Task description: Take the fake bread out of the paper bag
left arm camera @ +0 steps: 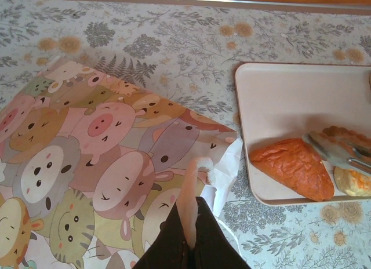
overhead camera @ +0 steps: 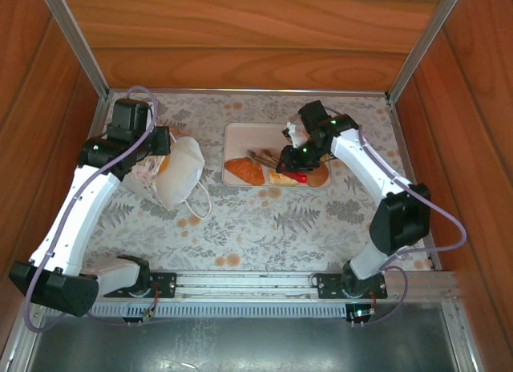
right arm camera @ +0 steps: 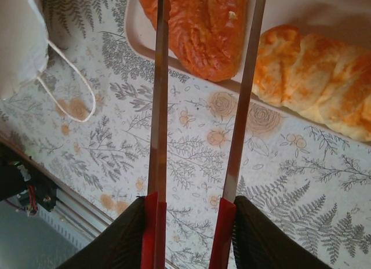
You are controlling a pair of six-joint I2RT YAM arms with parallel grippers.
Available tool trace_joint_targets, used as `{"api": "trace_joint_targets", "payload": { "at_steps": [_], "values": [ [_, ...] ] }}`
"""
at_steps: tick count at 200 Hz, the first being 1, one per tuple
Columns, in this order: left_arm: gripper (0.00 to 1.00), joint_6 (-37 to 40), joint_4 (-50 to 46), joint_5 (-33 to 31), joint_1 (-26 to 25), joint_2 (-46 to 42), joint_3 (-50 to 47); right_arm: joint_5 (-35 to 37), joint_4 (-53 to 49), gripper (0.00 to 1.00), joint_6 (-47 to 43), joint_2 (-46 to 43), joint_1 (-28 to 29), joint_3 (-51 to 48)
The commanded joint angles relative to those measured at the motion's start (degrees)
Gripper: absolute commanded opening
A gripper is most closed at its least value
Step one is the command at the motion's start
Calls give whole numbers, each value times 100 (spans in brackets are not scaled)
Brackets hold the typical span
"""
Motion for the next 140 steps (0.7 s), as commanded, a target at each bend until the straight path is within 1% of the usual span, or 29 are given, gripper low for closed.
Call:
{"api": "trace_joint_targets", "payload": {
  "at_steps": [1,8,22,70,112,140],
  "values": [
    [0,-59,73,47,50,-71,-50,87,11,41,146,-8,279,286],
    [0,-60,73,48,48,-83,-59,153,16,40,208,170,332,307],
    [0,-68,86,46,54,-79,-68,240,90,40,355,207,403,272],
    [0,-77,91,57,47,-59,-72,326,-62,34,527,447,617,323],
    [0,-77,91,55,48,-91,-77,735,-333,28,89,303,620,427],
    [0,-90,91,46,56,-117,-86,762,-547,27,-379,271,552,565]
  ]
}}
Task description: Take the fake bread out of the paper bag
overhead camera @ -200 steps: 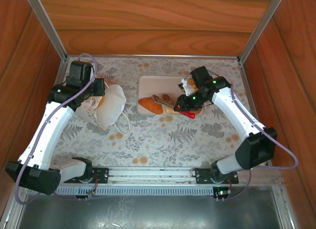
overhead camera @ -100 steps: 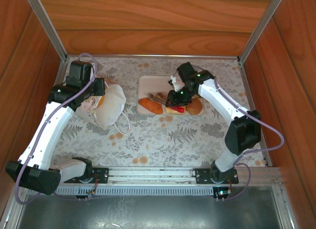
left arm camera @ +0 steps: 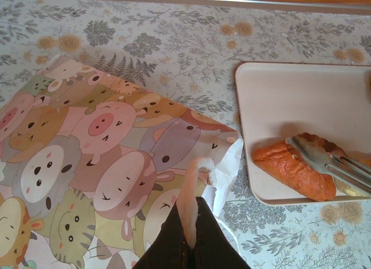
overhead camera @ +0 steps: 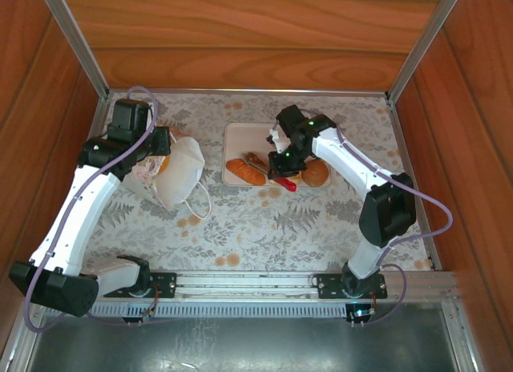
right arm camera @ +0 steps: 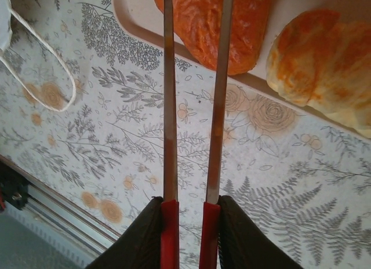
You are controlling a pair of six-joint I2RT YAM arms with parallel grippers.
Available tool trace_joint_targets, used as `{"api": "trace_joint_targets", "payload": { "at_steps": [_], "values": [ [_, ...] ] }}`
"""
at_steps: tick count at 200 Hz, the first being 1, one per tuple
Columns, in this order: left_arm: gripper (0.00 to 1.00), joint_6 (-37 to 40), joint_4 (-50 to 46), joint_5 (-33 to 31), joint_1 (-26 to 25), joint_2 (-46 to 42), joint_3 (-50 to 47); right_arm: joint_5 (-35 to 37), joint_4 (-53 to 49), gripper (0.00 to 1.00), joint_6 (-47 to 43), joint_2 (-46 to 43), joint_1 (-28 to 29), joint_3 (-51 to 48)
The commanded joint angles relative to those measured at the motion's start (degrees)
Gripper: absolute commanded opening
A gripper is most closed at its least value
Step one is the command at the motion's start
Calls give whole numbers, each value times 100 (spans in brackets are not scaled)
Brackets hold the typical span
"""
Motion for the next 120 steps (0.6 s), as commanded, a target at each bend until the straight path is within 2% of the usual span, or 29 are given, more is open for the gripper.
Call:
{"api": "trace_joint_targets", "payload": {
  "at_steps": [1,52,120],
  "values": [
    [0,-64,82,46,52,-116,-64,162,-337,27,-488,-184,-68,243],
    [0,-88,82,28,52,-161,-47,-255,-506,30,-1129,-81,-87,346],
    [0,-81,82,38,54,-135,-13,-274,-278,39,-994,-21,-120,373]
  ]
}}
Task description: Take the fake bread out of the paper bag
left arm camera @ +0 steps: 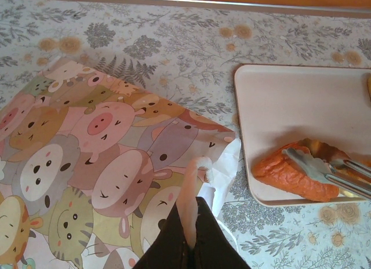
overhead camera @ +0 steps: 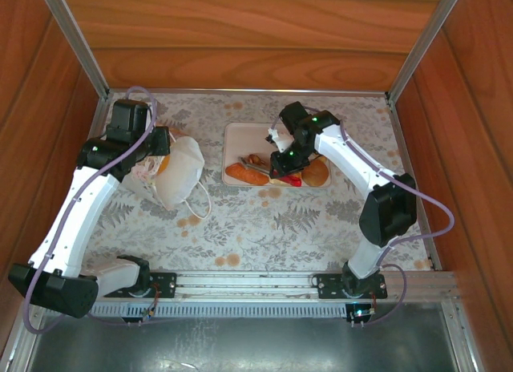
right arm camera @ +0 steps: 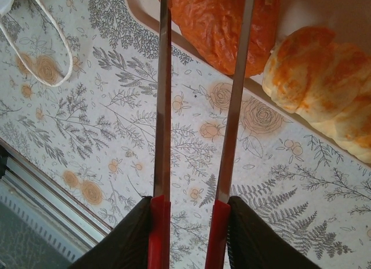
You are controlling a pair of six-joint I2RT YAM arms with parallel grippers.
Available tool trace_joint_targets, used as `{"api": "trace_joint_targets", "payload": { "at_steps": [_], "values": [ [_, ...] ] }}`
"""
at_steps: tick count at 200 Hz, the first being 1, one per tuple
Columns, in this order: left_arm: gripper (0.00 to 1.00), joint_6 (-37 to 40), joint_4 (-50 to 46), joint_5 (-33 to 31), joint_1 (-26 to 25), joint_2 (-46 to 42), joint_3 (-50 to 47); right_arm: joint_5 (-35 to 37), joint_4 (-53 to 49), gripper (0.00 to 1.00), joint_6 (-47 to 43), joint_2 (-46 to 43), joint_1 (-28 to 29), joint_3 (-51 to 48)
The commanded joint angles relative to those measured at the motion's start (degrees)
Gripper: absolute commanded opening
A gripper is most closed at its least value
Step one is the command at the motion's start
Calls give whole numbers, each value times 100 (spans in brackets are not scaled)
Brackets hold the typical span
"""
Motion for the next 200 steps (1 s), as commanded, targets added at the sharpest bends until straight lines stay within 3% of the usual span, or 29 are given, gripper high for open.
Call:
{"api": "trace_joint_targets", "payload": {
  "at_steps": [1,34,74,167,200],
  "values": [
    [0,-60,80,42,51,-91,-12,-197,22,39,-41,-34,-42,176],
    [0,-51,78,39,47,-73,30,6,36,41,47,-247,-53,193],
    [0,-42,74,6,45,-85,31,-282,217,39,210,-942,-53,-7],
    [0,-132,69,-42,52,-69,120,-2031,1157,39,850,-2099,17,-1298],
    [0,-163,64,-68,48,-103,120,-1706,1410,39,1081,-2134,352,-1707]
  ]
}}
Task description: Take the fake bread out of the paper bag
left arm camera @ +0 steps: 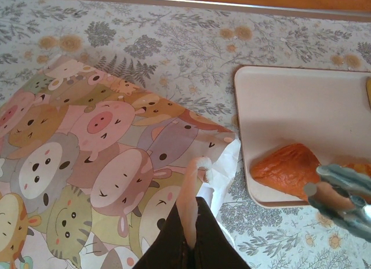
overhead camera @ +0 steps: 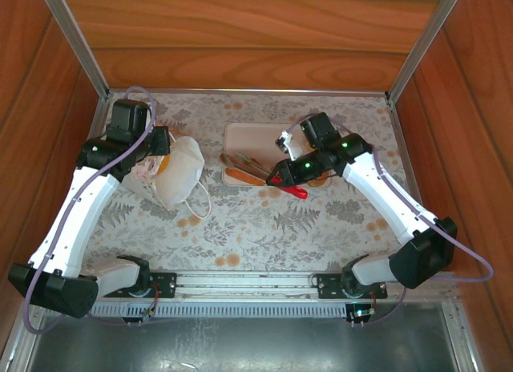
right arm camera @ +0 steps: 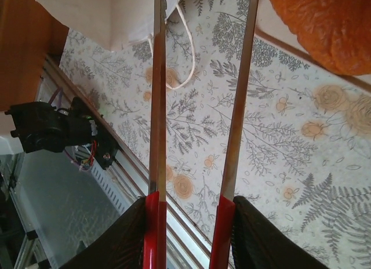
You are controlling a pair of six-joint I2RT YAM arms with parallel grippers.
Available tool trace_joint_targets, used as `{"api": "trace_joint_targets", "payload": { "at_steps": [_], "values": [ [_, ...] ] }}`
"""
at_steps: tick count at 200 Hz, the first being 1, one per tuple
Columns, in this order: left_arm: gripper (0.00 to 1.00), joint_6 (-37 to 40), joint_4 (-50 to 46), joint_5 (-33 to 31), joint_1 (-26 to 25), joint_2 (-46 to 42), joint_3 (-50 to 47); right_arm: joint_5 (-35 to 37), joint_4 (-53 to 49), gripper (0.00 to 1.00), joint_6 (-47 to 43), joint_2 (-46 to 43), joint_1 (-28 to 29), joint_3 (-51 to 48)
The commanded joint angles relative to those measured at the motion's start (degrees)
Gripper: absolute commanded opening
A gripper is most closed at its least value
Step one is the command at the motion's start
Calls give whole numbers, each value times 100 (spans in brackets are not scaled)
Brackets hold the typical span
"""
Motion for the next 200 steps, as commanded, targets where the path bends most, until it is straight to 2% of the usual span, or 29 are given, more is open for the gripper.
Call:
{"api": "trace_joint_targets", "payload": {
  "at_steps": [1,38,100,127,162,200],
  "values": [
    [0,-68,63,-59,48,-99,120,-149,350,39,264,-83,280,-182],
    [0,-69,62,-86,53,-118,120,382,465,37,509,-178,643,-248],
    [0,21,40,-139,49,-204,59,-139,999,38,568,-436,1214,-309],
    [0,-2,35,-156,48,-242,50,-380,1563,38,829,-2,1442,-228],
    [0,-21,27,-113,49,-231,67,-240,2414,37,1479,830,1582,168],
    [0,-3,36,-40,48,-196,93,77,2753,38,2021,1942,1676,993]
  ]
}}
